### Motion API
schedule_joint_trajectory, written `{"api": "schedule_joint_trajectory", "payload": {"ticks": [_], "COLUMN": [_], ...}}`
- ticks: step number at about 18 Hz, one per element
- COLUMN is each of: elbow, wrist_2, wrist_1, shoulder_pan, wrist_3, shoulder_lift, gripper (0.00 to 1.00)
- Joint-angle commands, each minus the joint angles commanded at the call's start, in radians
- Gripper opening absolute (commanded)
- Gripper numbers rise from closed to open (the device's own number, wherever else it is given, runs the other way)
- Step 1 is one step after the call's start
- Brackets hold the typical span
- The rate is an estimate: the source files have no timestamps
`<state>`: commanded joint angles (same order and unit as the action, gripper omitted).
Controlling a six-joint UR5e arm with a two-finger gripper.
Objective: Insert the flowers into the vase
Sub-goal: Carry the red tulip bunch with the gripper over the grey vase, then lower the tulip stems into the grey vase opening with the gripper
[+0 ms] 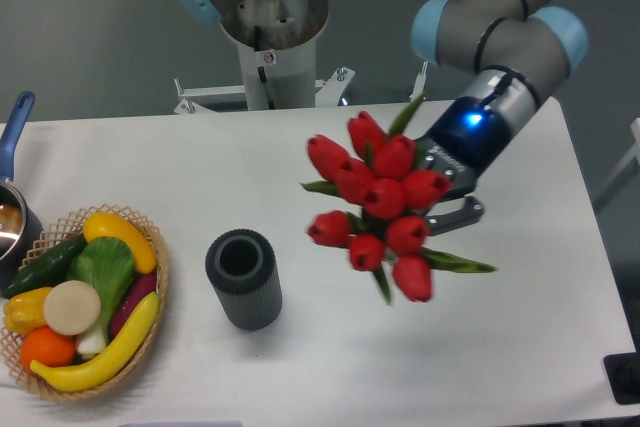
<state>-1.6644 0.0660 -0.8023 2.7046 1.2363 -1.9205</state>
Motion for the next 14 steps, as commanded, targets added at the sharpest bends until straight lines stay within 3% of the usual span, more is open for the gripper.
{"api": "schedule_joint_trajectory", "payload": {"ticks": [5,9,14], "elbow": [-0.046,-0.106,-0.124], "wrist_2": [-0.098,-0.100,-0.101], "wrist_1": [0.000,0.000,0.000], "shoulder_pan": [-0.034,-0.045,-0.075], "wrist_3": [0.015,0.051,0.051], "shoulder_lift": [0.015,0.043,0.066], "gripper": [0.25,0.26,0.26]}}
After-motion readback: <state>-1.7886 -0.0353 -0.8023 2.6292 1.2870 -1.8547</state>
